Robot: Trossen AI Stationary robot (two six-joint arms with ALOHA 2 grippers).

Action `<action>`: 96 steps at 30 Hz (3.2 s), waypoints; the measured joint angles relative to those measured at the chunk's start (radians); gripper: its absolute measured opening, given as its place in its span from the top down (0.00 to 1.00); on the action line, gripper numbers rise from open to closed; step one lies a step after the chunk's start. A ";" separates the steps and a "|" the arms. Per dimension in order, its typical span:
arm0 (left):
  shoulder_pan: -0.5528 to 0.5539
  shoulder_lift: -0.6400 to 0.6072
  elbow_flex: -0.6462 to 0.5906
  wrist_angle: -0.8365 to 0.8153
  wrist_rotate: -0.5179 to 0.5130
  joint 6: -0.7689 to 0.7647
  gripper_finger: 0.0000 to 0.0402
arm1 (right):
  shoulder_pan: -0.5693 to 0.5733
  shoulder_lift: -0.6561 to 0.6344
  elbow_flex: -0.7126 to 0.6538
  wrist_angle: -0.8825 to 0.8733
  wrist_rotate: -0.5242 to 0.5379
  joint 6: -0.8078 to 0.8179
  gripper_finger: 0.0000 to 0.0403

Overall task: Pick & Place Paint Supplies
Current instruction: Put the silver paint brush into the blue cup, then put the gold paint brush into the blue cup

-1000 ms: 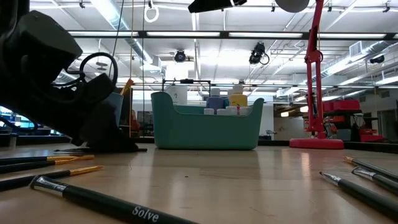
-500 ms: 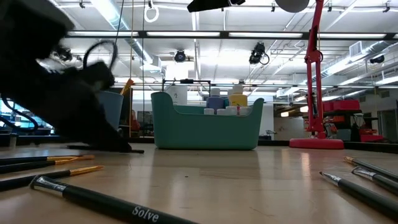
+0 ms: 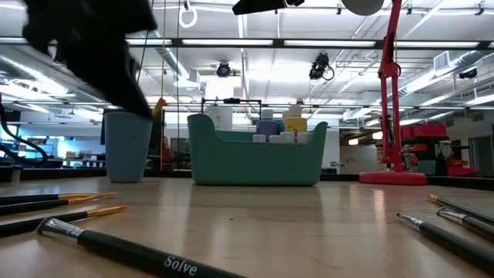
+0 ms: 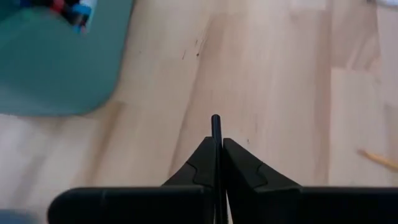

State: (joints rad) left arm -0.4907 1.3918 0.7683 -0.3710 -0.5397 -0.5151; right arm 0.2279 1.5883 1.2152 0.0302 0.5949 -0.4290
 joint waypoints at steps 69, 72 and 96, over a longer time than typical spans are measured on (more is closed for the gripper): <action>0.674 0.011 0.191 -0.593 0.109 1.265 0.85 | 0.000 0.000 0.000 -0.002 -0.008 0.028 0.52; 0.670 0.011 0.226 -0.612 0.109 1.262 0.85 | 0.000 0.000 0.000 -0.002 -0.008 0.028 0.52; 0.496 0.009 0.619 -0.909 0.487 0.347 0.85 | 0.000 0.000 0.000 -0.058 -0.009 0.028 0.52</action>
State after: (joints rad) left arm 0.0055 1.4010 1.3872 -1.2801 -0.0524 -0.1678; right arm 0.2279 1.5883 1.2152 -0.0277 0.5861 -0.4011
